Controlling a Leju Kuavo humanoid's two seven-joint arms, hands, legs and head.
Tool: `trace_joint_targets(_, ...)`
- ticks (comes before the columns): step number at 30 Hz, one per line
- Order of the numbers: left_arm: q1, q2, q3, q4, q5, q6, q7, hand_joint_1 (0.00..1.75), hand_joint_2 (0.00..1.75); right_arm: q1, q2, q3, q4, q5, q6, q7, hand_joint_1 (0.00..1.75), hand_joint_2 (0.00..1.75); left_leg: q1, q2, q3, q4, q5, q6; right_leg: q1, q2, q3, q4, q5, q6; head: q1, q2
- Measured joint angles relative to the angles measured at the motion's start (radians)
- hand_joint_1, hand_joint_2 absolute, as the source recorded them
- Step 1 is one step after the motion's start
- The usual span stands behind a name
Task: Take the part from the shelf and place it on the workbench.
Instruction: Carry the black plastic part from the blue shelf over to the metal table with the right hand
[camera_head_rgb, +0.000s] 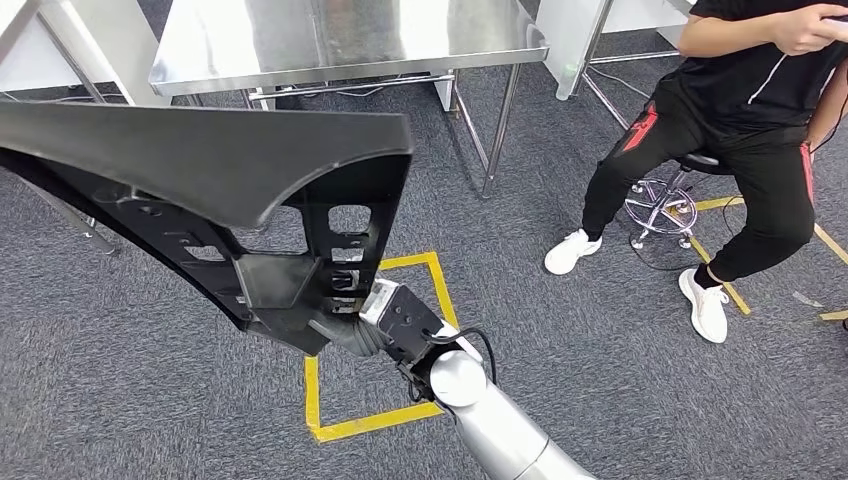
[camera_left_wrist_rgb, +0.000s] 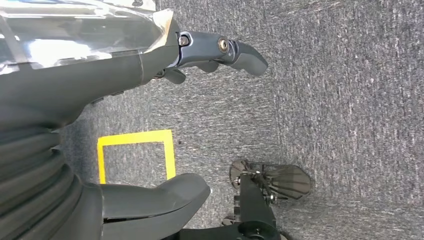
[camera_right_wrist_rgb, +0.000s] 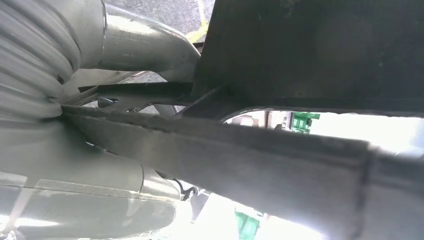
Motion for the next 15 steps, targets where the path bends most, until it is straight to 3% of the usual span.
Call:
trace_joint_targets(1,-0.002,0.000,0.000,0.000,-0.002,0.000,0.001,0.00,1.75,-0.002,0.000,-0.001,0.000,0.000,-0.001,-0.001,1.75,1.75,0.003,0.000,0.013,-0.015,0.006,0.005,0.001,0.005,-0.015,0.035,-0.016,-0.004,0.000,0.000)
trace_joint_targets(3,-0.006,0.000,0.000,0.000,-0.004,-0.001,0.002,0.00,1.75,-0.003,-0.005,-0.003,0.001,0.000,-0.003,-0.002,1.75,1.75,0.006,-0.002,0.024,-0.027,0.010,0.009,0.000,0.016,-0.084,0.165,-0.066,-0.017,0.002,0.000)
trace_joint_targets(5,-0.008,0.000,0.000,0.000,-0.004,-0.001,0.004,0.00,1.75,0.002,-0.011,-0.006,0.003,0.000,-0.004,-0.002,1.75,1.75,0.006,-0.008,0.026,-0.027,0.007,0.004,-0.002,0.020,-0.149,0.267,-0.093,-0.014,0.003,0.000)
trace_joint_targets(6,-0.007,0.000,0.000,0.000,-0.004,-0.001,0.006,0.00,1.75,0.004,-0.014,-0.007,0.004,0.000,-0.004,-0.002,1.75,1.75,0.008,-0.012,0.027,-0.025,0.004,-0.001,-0.005,0.020,-0.155,0.263,-0.081,-0.006,0.003,0.000)
trace_joint_targets(7,-0.007,0.000,0.000,0.000,-0.004,-0.001,0.006,0.00,1.75,0.005,-0.015,-0.007,0.004,0.000,-0.004,-0.002,1.75,1.75,0.012,-0.015,0.028,-0.021,0.000,-0.008,-0.009,0.020,-0.140,0.219,-0.054,0.007,0.003,0.000)
trace_joint_targets(9,-0.007,0.001,0.001,0.000,-0.004,-0.001,0.007,0.00,1.75,0.004,-0.016,-0.008,0.005,0.000,-0.004,-0.002,1.75,1.75,0.016,-0.021,0.027,-0.005,-0.014,-0.029,-0.016,0.021,-0.083,0.087,0.009,0.029,0.004,0.000)
trace_joint_targets(11,-0.007,0.002,0.000,0.000,-0.006,0.000,0.008,0.00,1.75,0.005,-0.016,-0.008,0.005,0.000,-0.005,-0.002,1.75,1.75,0.014,-0.024,0.022,0.013,-0.028,-0.048,-0.018,0.022,-0.055,0.028,0.032,0.022,0.004,0.000)
trace_joint_targets(15,-0.007,0.003,0.000,0.000,-0.010,0.002,0.009,0.00,1.75,0.007,-0.014,-0.010,0.003,-0.001,-0.008,-0.003,1.75,1.75,0.021,-0.017,0.019,0.029,-0.044,-0.060,-0.014,0.025,-0.051,0.036,0.021,-0.020,0.004,0.000)
